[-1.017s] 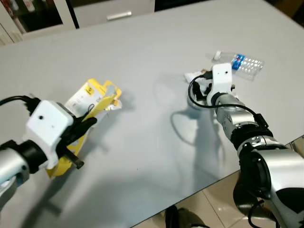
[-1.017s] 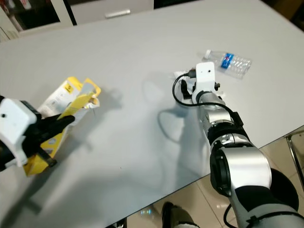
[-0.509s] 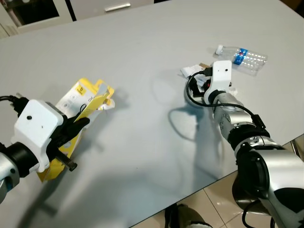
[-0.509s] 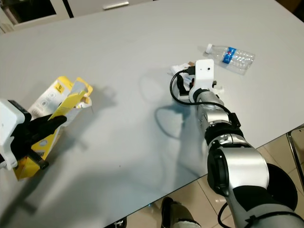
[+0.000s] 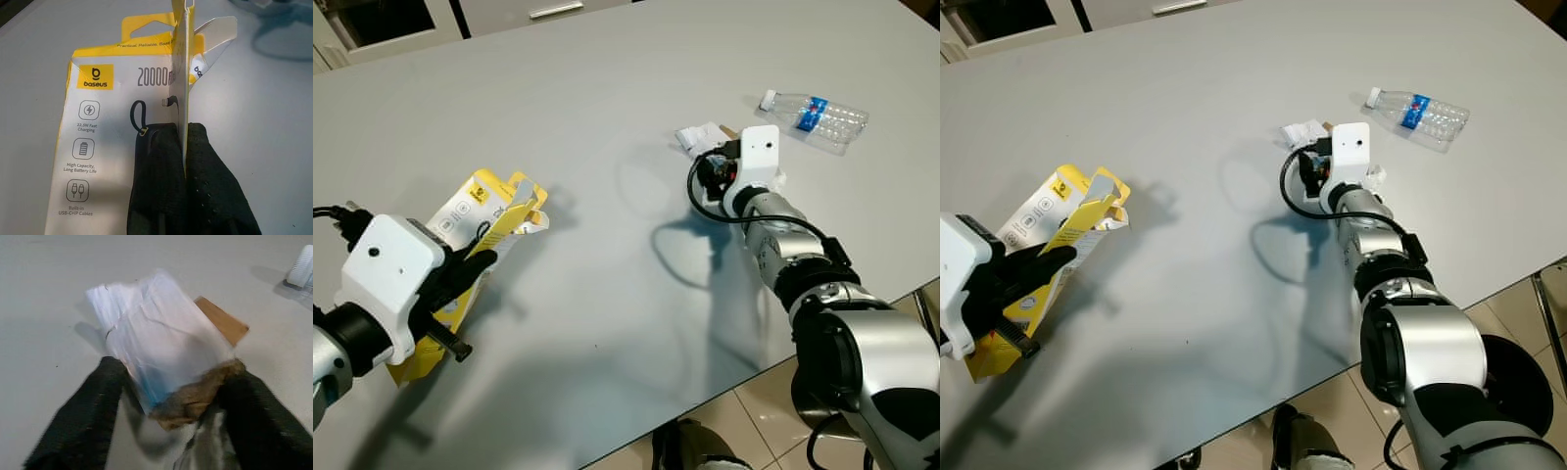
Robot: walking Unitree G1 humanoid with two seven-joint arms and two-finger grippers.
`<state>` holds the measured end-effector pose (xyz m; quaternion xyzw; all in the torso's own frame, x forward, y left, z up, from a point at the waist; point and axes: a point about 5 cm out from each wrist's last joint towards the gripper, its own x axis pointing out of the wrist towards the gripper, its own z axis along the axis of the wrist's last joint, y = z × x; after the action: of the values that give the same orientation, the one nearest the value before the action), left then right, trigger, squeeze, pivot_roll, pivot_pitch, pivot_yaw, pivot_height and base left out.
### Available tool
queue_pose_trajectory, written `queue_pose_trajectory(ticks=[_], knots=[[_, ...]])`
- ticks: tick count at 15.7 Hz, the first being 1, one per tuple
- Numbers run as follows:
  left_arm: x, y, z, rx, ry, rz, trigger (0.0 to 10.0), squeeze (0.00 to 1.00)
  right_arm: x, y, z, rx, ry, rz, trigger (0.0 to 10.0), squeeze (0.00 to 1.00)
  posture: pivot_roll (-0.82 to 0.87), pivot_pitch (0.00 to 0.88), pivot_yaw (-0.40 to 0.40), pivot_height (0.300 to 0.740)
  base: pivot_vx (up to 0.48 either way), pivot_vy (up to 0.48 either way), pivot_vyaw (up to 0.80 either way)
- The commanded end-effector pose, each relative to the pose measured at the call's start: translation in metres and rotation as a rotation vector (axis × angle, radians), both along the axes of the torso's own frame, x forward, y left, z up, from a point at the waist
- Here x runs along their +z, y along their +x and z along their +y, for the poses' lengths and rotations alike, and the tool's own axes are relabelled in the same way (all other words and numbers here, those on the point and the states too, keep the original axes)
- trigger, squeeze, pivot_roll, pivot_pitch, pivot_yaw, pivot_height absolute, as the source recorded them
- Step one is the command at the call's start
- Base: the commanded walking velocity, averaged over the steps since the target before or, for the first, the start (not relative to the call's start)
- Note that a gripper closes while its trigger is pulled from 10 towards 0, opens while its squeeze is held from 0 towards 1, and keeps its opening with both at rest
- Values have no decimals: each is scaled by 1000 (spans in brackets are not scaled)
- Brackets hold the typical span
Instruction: Picking trash to rubbish bin
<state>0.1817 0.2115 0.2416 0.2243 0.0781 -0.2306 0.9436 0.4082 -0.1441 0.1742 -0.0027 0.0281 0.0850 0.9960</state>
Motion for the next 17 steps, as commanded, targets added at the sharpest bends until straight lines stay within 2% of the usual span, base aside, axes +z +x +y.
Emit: queue_pose_trajectory(ticks=[1,11,15,17], knots=[[3,-4,-1,-5,17,-11,10000,0,-5,-2,-3,-2,-1,8,0,0,398,271,-45,740,0,0,0],[-3,-4,-4,-13,17,10,10000,0,-11,-4,-3,22,10,12,0,0,391,256,-46,740,0,0,0],[-11,5,-7,-22,-4,0,10000,0,-8,-5,-3,35,38,-36,0,0,328,185,-63,740,0,0,0],[-11,5,-7,-22,-4,0,10000,0,-8,-5,-3,35,38,-36,0,0,328,185,-63,740,0,0,0]])
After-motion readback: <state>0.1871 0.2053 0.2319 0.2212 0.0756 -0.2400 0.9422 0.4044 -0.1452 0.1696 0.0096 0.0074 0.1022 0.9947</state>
